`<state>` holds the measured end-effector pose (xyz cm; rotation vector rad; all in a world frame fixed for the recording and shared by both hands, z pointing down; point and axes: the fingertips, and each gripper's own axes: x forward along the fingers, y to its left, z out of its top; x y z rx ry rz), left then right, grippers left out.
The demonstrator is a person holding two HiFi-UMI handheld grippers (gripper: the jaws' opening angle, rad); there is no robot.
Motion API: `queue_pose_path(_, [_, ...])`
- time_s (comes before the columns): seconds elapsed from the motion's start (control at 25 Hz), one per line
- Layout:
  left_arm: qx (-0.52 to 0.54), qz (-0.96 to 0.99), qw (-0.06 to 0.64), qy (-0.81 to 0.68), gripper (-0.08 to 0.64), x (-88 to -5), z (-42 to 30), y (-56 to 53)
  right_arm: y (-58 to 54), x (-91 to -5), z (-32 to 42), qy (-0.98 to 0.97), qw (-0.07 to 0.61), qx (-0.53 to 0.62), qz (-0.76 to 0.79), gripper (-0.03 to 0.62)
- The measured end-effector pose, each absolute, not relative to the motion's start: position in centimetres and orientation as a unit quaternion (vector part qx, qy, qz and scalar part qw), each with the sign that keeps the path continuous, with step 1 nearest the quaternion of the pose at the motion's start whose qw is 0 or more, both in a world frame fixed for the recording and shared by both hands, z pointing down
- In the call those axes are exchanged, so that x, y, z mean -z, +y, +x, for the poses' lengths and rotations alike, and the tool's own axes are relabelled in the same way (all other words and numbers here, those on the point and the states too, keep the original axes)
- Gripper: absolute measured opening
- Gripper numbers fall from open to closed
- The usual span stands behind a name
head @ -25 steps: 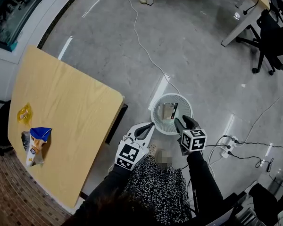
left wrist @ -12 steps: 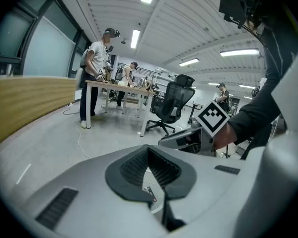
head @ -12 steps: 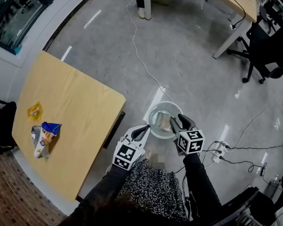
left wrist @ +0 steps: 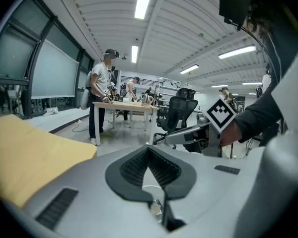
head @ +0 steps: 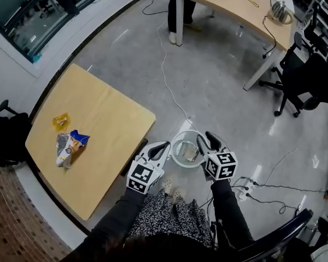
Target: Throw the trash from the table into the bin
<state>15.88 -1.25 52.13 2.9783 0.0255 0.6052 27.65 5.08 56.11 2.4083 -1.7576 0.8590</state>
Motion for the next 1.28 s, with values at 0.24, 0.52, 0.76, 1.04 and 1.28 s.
queue_pose_path(0.24, [-0.172, 0.983, 0.043, -0.052, -0.012, -47.5, 12.7, -2.9, 2.9, -50.7, 25.0, -0.62, 0.028, -0.234, 0.748, 0.138])
queue_pose_path(0.52, [-0.158, 0.98, 0.028, -0.115, -0.012, -44.6, 8.6, -4.1, 1.4, -48.1, 21.1, -0.667, 0.038, -0.208, 0.714, 0.056])
queue_pose_path(0.76, [-0.151, 0.972, 0.024, -0.177, -0.012, -43.0, 3.9, -5.5, -1.2, -45.7, 16.7, -0.717, 0.028, -0.187, 0.671, 0.014])
queue_pose_path(1.04, [-0.143, 0.955, 0.038, -0.256, -0.012, -42.6, -2.5, -7.9, -5.6, -43.4, 10.9, -0.773, 0.033, -0.163, 0.612, 0.012])
queue_pose_path(1.28, [-0.132, 0.941, 0.045, -0.31, -0.012, -42.1, -7.7, -10.3, -9.1, -41.3, 6.5, -0.804, 0.032, -0.144, 0.577, 0.012])
